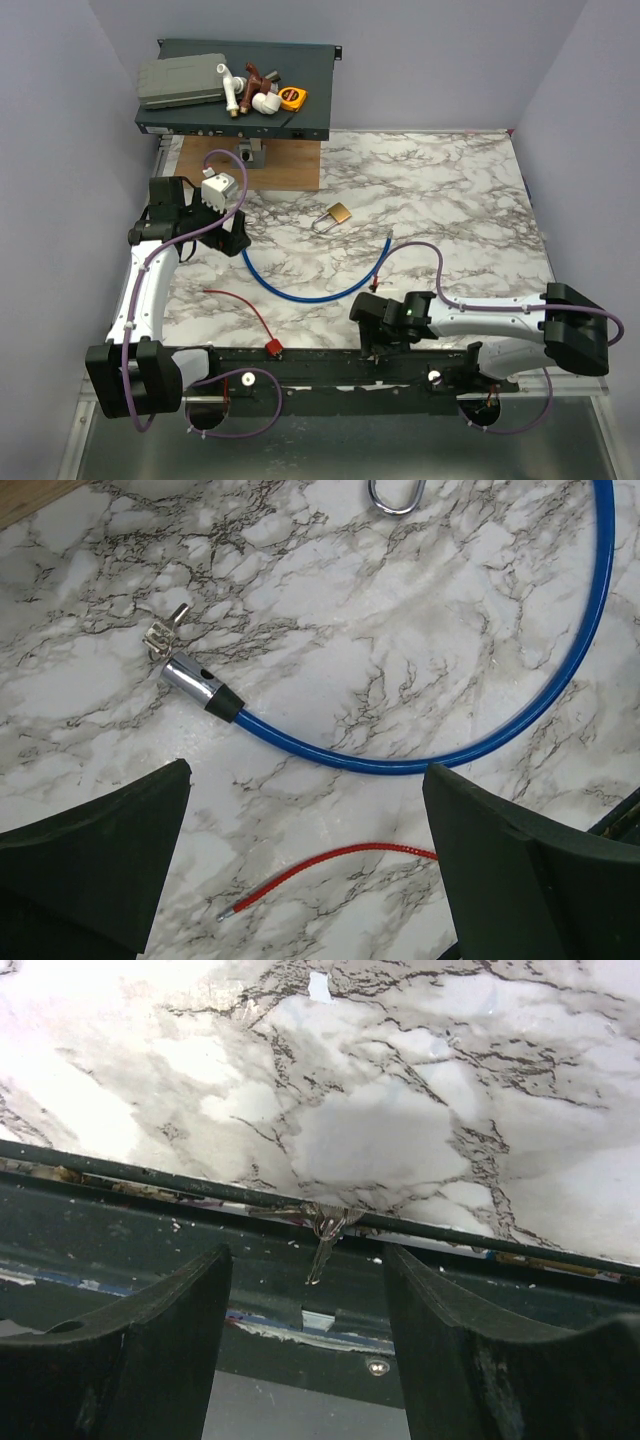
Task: Unlock with the key
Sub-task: Pick up the key from the center of the board.
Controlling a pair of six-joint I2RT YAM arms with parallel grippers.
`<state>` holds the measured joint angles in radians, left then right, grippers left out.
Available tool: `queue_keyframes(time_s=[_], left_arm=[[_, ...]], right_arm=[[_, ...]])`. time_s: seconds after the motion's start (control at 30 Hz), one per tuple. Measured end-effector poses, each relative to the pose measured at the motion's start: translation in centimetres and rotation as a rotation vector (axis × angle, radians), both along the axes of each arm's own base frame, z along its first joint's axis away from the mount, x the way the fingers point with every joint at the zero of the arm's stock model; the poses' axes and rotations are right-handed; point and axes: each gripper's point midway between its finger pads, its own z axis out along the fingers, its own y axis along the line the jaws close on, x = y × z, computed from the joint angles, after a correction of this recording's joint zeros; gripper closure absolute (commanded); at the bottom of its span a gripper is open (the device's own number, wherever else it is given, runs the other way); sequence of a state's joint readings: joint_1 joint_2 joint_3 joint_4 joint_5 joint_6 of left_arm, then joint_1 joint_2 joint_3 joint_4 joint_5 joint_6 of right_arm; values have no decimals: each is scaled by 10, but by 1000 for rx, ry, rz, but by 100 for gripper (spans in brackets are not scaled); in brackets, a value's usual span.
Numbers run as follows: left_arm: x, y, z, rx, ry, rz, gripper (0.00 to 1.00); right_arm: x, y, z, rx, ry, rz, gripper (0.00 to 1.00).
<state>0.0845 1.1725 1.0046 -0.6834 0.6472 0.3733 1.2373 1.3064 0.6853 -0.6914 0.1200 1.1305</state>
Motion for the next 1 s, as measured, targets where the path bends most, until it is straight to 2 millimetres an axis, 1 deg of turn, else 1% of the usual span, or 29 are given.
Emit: queue_keyframes(time_s=[0.13, 0.33, 0.43, 0.53, 0.63, 0.83, 1.0], left_arm=[[-1, 0, -1, 3, 5, -2, 2], [-3, 1, -2, 7, 13, -5, 2], [-4, 1, -2, 7, 17, -5, 2], [-5, 0, -2, 7, 19, -5, 2], [-5, 0, -2, 7, 20, -5, 2], [-6, 1, -3, 12, 23, -11, 2], [-7, 1, -3, 14, 23, -13, 2]], right_arm=[[2, 0, -8, -23, -3, 3, 39], [3, -2, -13, -31, -9, -1, 42], [2, -5, -17, -38, -6, -2, 50], [1, -7, -19, -43, -4, -6, 52], [1, -8, -21, -43, -3, -8, 63], [1, -7, -22, -35, -3, -18, 75], [1, -7, -23, -34, -2, -25, 91]])
